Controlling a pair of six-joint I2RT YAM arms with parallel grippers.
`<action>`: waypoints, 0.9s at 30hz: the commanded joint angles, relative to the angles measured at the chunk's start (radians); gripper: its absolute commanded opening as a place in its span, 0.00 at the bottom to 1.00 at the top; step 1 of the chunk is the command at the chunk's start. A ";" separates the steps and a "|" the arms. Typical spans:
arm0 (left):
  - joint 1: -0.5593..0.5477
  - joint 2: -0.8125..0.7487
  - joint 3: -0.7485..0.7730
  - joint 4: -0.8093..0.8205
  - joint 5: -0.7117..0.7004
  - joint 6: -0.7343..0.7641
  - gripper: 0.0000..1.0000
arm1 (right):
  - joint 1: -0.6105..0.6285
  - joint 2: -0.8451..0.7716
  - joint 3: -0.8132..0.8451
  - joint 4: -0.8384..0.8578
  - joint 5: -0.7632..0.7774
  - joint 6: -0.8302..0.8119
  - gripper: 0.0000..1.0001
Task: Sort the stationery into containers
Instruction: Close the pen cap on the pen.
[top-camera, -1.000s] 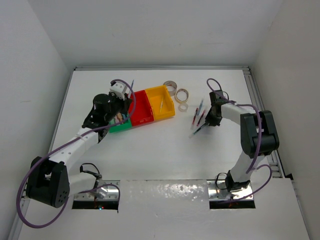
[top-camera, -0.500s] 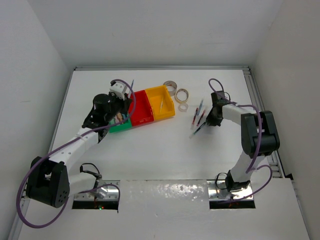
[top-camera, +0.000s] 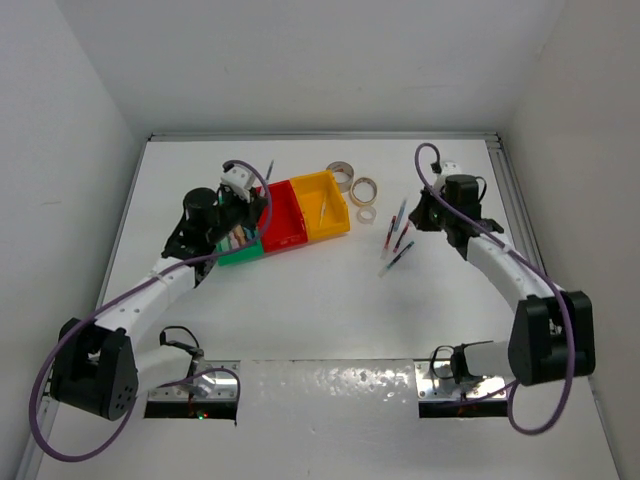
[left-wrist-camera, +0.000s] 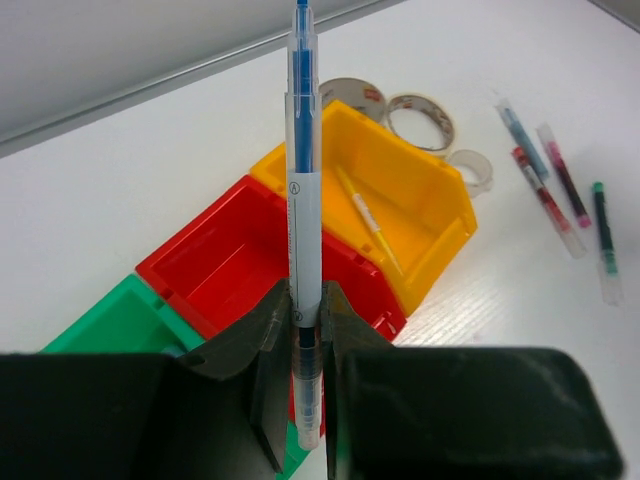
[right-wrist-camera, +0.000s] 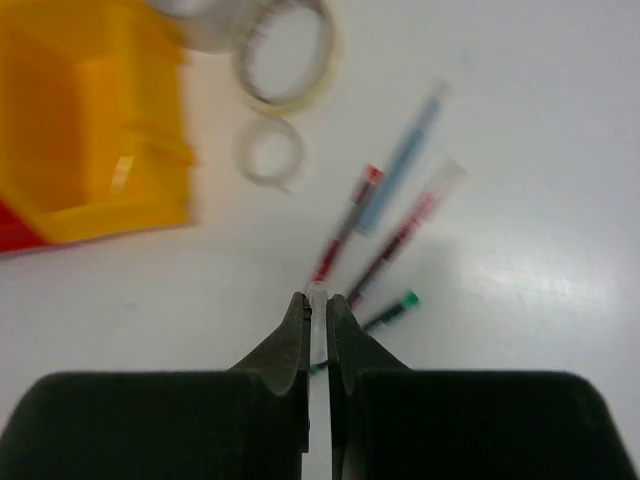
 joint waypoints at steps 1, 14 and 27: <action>0.014 -0.031 0.009 0.056 0.132 0.050 0.00 | 0.028 -0.075 0.088 0.105 -0.388 -0.299 0.00; -0.003 -0.103 0.023 -0.071 0.298 0.468 0.00 | 0.209 -0.038 0.353 0.000 -0.705 -0.390 0.00; -0.012 -0.092 0.037 0.044 0.341 0.071 0.00 | 0.301 0.039 0.320 0.739 -0.402 0.254 0.00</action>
